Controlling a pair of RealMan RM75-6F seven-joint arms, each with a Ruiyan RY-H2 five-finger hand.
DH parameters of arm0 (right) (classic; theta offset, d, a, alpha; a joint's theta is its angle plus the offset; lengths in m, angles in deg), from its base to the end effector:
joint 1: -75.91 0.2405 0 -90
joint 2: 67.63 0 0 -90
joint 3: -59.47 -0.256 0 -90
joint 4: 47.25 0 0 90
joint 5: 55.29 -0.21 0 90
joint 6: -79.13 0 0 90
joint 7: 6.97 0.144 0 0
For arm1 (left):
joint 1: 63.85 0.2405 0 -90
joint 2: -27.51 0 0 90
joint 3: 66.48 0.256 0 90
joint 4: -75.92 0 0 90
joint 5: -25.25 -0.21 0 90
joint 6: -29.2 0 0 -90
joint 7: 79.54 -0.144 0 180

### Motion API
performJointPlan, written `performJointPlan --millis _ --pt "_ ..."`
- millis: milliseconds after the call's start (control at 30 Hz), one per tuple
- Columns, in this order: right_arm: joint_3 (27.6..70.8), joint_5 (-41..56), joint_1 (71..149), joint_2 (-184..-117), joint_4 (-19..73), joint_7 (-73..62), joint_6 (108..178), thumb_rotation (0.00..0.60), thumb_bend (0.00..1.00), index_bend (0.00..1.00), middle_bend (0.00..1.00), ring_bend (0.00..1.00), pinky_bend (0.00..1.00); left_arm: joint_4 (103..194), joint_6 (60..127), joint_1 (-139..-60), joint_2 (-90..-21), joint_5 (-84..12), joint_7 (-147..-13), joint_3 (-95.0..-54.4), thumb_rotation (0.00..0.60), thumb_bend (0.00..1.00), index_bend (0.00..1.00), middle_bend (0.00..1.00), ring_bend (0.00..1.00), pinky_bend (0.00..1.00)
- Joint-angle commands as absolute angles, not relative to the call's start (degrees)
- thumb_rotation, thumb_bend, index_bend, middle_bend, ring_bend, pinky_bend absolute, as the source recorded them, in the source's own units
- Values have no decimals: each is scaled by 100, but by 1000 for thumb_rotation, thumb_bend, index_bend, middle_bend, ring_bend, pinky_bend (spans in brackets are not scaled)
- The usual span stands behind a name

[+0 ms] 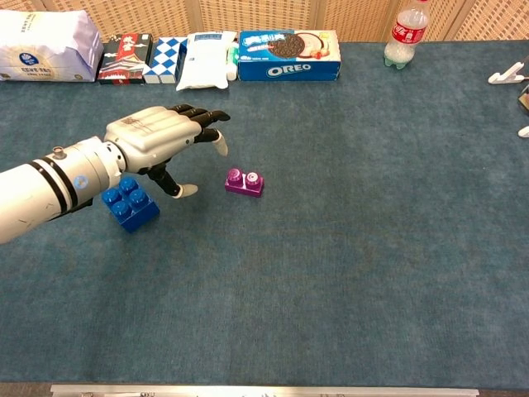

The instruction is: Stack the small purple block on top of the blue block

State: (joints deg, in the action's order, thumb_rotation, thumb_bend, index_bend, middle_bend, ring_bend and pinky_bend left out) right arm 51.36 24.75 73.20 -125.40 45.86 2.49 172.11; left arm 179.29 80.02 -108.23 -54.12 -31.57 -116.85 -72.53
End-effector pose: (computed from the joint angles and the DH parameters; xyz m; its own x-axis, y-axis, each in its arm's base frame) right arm -0.3327 -0.1534 0.2308 0.3444 0.1997 0.9173 -0.9337 0.1743 0.3126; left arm -0.1170 0.2897 -0.0160 0.6099 0.3535 0.7093 0.7525 -0.5391 -0.3784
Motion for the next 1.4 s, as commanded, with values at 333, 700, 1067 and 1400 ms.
performJointPlan --millis 333,700,1067,1400 --pt "5094 2411 7286 -12524 4564 330 17189 600 552 370 324 208 156 17750 8095 -11399 -5633 -1903 -12261 -7231 600 271 249 0 0 30" --pt "5065 2381 7261 -12513 4554 368 17182 600 552 370 324 208 156 17685 8120 -11899 -5781 -1145 -12545 -7176 600 271 347 0 0 30" --pt "5037 2365 7223 -12502 4527 463 17200 600 552 369 324 208 156 17546 8263 -12202 -5989 -867 -12505 -7162 600 226 357 0 0 30" --pt "5034 2377 7230 -12497 4534 451 17165 600 552 370 324 208 156 17363 8435 -12325 -6194 -850 -12416 -7169 600 149 352 0 0 31"
